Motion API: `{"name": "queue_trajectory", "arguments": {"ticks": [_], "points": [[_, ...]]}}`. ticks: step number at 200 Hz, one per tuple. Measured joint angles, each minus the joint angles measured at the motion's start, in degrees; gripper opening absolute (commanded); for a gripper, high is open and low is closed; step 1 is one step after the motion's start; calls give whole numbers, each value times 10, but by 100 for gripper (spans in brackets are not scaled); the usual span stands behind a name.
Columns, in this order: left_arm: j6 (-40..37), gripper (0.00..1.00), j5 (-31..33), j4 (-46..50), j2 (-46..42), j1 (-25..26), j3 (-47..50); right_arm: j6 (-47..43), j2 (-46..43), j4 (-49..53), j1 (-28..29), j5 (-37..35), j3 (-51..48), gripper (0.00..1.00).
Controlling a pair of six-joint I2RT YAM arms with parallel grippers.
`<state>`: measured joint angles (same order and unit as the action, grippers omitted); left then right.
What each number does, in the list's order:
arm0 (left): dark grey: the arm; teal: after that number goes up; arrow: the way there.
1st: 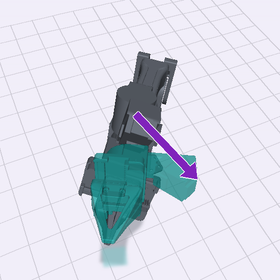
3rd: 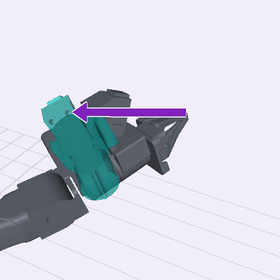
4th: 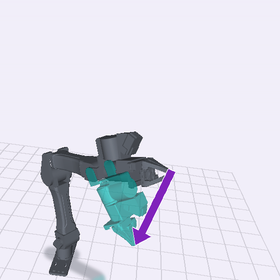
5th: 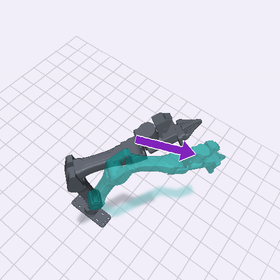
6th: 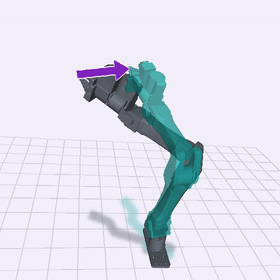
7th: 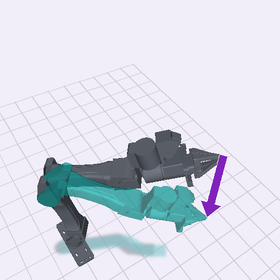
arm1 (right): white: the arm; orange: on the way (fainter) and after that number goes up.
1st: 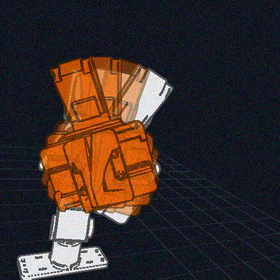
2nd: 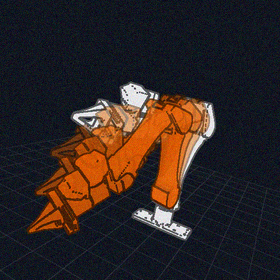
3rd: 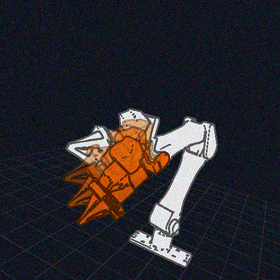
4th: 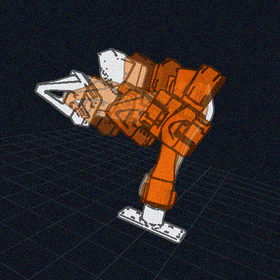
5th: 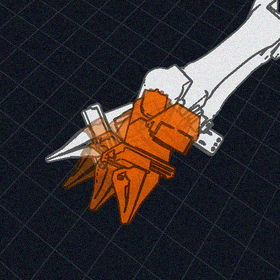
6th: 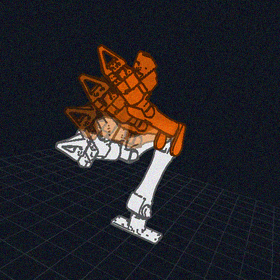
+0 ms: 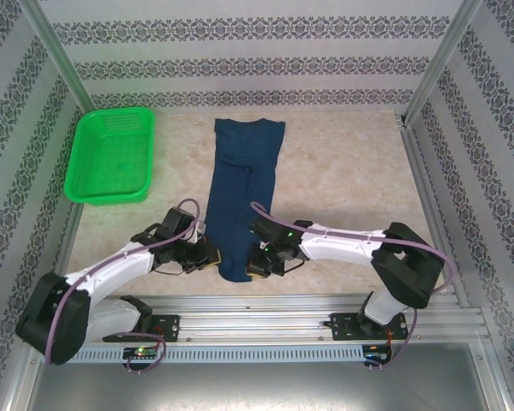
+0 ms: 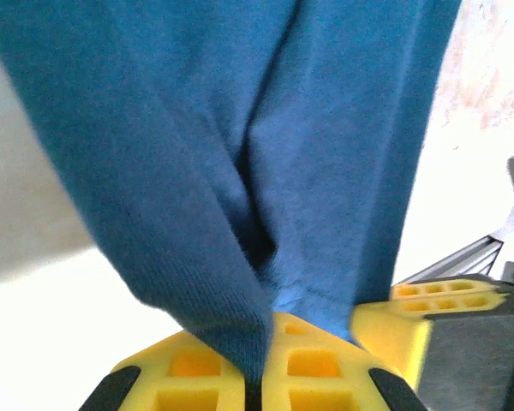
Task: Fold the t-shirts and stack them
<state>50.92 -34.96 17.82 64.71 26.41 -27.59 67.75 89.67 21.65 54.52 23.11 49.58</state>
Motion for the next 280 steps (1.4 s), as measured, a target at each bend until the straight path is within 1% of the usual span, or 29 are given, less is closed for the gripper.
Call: {"name": "queue_trajectory", "arguments": {"ticks": [43, 72, 88, 100, 133, 155, 175, 201, 220, 235, 280], "points": [[48, 0, 25, 51, -120, 39, 47, 1, -82, 44, 0, -2, -37, 0], [80, 0, 40, 95, -203, 47, 67, 16, -143, 61, 0, -5, -71, 0], [96, 0, 40, 102, -226, 49, 73, 23, -165, 60, 0, -5, -86, 0], [104, 0, 40, 102, -226, 53, 73, 26, -172, 62, 0, -5, -91, 0], [111, 0, 42, 102, -192, 59, 65, 26, -178, 70, 0, -10, -91, 0], [111, 0, 46, 103, -160, 59, 32, 25, -186, 83, -12, -12, -88, 0], [110, 0, 52, 102, -130, 58, -17, 19, -195, 103, -35, -12, -73, 0], [103, 0, 51, 99, -85, 49, -84, -5, -197, 124, -82, -10, -40, 0], [91, 0, 47, 92, -46, 29, -125, -31, -191, 139, -124, -2, -10, 0], [77, 0, 38, 88, -14, 7, -154, -54, -169, 149, -154, 7, 24, 0], [20, 0, 16, 82, 84, -66, -235, -145, -49, 176, -225, 41, 148, 0]]}}
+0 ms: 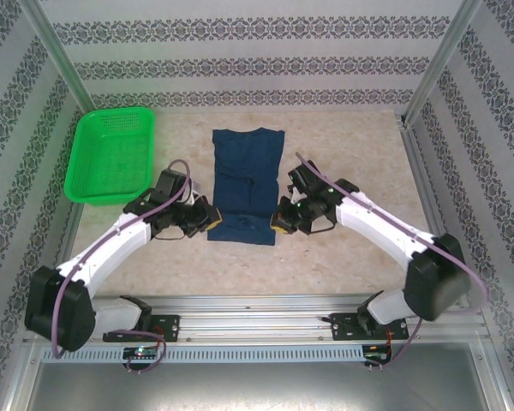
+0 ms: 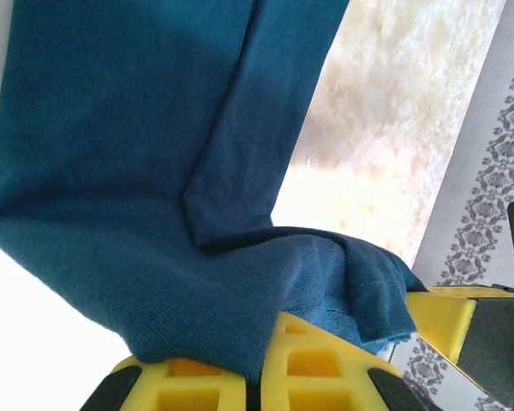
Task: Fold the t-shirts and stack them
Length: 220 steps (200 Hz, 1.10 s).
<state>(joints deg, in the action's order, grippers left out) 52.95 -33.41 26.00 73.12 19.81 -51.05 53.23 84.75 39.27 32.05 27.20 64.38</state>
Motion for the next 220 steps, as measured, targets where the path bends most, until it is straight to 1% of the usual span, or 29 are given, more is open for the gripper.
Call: {"name": "queue_trajectory", "arguments": {"ticks": [27, 74, 129, 188, 220], "points": [[-32, 0, -14, -13, 67, -23, -49, -47, 66, 17, -33, 16, 55, 0], [-79, 0, -31, -23, 168, -42, -115, -106, 160, 49, -76, 26, 138, 0], [-116, 0, -42, -24, 233, -67, -183, -144, 238, 75, -94, 29, 228, 0], [-145, 0, -52, -25, 340, -74, -244, -162, 310, 94, -113, 26, 286, 0], [-155, 0, -55, -26, 380, -78, -270, -164, 345, 97, -121, 27, 318, 0]]}}
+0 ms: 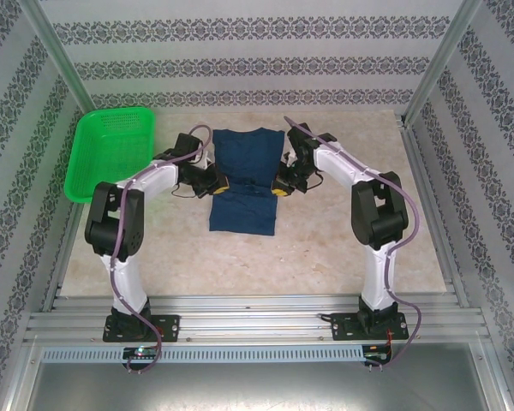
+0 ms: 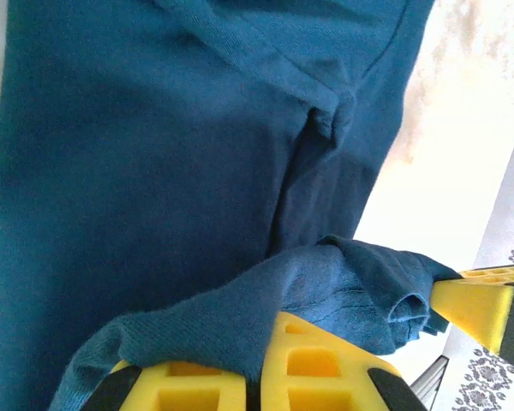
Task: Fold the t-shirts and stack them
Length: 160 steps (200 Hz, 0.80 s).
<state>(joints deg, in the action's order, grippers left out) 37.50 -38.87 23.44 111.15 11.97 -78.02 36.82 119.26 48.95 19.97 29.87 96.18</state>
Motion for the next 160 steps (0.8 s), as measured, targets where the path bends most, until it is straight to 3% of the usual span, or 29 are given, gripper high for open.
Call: {"name": "queue_trajectory", "arguments": {"ticks": [23, 39, 51, 68, 92, 120, 160], "points": [[-1, 9, 0, -2, 28, -4, -21, -2, 31, 2, -4, 0, 28, 9], [0, 26, 0, -5, 52, -5, -43, -2, 57, 4, -6, -4, 52, 18], [10, 40, -1, -18, 66, -6, -57, 3, 76, 3, -10, -7, 73, 32], [34, 53, -6, -47, 79, -9, -79, 17, 87, -11, -21, -9, 93, 35], [78, 63, -15, -90, 78, -12, -129, 28, 70, -50, -42, -15, 108, 42], [85, 70, -14, -120, -3, -17, -113, 19, -47, -92, -51, -34, 49, 51], [49, 69, -15, -111, -231, -31, 80, 34, -332, -172, -2, -34, -231, 60]]}}
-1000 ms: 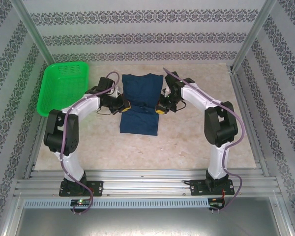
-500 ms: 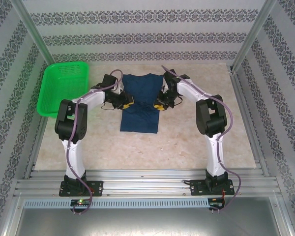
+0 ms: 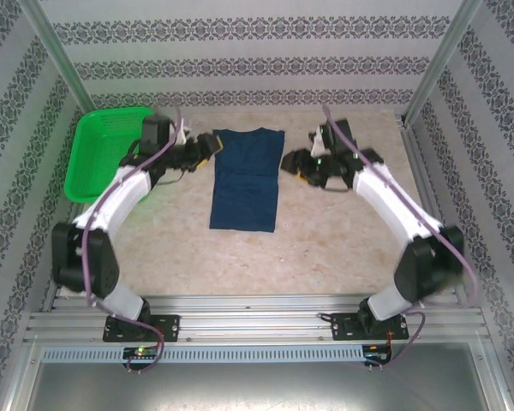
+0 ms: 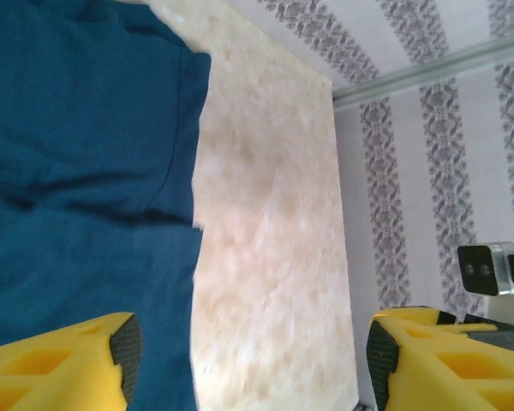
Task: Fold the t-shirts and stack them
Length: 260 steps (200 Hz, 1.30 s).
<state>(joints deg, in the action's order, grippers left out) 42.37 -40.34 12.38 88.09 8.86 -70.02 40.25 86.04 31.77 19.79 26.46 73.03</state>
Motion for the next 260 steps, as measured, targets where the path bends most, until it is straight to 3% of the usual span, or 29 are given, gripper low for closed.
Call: {"name": "queue_trajectory", "arguments": {"ticks": [20, 55, 104, 153, 190, 219, 240, 260], "points": [[-5, 68, -7, 0, -60, 0, 133, 27, -41, -50, 48, 6, -125, 60], [5, 65, -14, 0, -38, 2, 289, 63, 40, -112, 85, 7, -219, 57], [35, 61, -17, -78, 3, 2, 303, 80, 103, -182, 86, 7, -215, 55], [53, 55, -19, -125, 69, 4, 287, 89, 159, -189, 92, 9, -181, 52], [62, 37, -19, -139, 101, 9, 266, 90, 195, -198, 92, 11, -146, 28], [57, 12, -23, -139, 108, 9, 257, 94, 211, -196, 92, 13, -130, 4], [46, 0, -26, -123, 101, 9, 249, 93, 207, -188, 92, 13, -128, 0], [39, 0, -26, -94, 65, 9, 249, 94, 183, -171, 92, 14, -131, 0]]}}
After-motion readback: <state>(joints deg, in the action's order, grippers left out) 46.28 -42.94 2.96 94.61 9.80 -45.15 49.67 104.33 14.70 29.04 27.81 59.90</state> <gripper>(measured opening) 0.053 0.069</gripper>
